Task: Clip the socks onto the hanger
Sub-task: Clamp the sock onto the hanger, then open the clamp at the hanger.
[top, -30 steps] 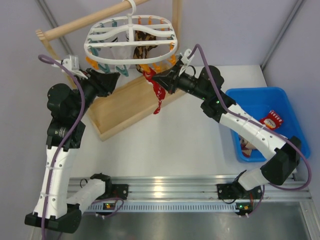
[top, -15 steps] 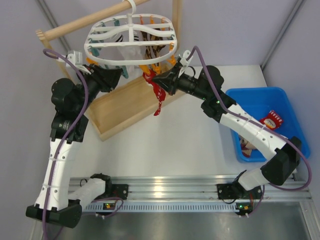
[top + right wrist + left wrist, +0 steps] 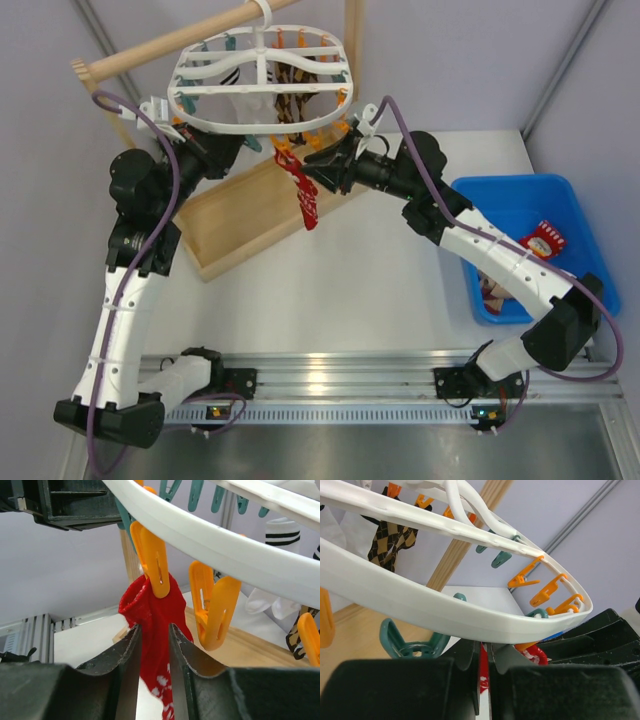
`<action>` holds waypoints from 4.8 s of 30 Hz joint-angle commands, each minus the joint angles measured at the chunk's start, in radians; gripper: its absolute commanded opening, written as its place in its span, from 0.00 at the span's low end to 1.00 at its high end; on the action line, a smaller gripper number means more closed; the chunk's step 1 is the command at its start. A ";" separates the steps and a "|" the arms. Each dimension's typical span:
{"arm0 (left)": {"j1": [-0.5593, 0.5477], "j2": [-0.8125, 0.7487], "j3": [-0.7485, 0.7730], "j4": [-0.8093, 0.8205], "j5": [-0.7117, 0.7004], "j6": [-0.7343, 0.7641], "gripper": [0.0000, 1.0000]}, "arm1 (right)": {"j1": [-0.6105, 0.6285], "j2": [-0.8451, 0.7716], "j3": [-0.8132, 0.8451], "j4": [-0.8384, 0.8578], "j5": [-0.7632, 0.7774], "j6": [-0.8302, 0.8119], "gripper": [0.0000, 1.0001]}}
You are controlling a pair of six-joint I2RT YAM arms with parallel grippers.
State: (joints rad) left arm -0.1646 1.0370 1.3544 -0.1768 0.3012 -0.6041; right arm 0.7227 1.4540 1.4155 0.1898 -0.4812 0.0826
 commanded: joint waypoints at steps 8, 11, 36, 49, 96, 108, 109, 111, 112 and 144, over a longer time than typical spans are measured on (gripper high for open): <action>-0.009 -0.005 0.046 0.005 0.021 -0.011 0.00 | 0.069 -0.057 0.083 0.037 -0.024 -0.145 0.31; -0.010 -0.003 0.055 -0.024 0.016 -0.003 0.00 | 0.160 -0.073 0.080 0.065 0.038 -0.222 0.32; -0.010 -0.014 0.058 -0.050 0.073 0.032 0.00 | 0.178 0.155 0.123 0.278 0.253 -0.256 0.39; -0.010 -0.011 0.049 -0.055 0.108 0.021 0.00 | 0.179 0.209 0.206 0.267 0.196 -0.276 0.42; -0.039 0.038 0.106 0.102 -0.030 -0.014 0.57 | 0.202 0.212 0.229 0.160 0.286 -0.241 0.00; -0.041 0.031 0.098 0.063 -0.106 0.017 0.00 | 0.219 0.192 0.217 0.122 0.306 -0.271 0.00; -0.041 0.031 0.097 0.062 -0.102 0.015 0.00 | 0.218 0.187 0.215 0.113 0.306 -0.271 0.02; -0.041 0.032 0.092 0.057 -0.096 0.010 0.00 | 0.218 0.178 0.205 0.105 0.306 -0.280 0.22; -0.041 0.031 0.091 0.057 -0.093 0.007 0.00 | 0.215 0.166 0.197 0.096 0.305 -0.284 0.29; -0.055 0.038 0.046 0.063 -0.024 0.024 0.00 | -1.108 -0.113 -0.024 -0.920 0.150 -0.409 0.78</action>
State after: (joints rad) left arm -0.2180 1.0737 1.4094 -0.1776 0.2920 -0.5774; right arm -0.3595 1.3708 1.4227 -0.7631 -0.5873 -0.3286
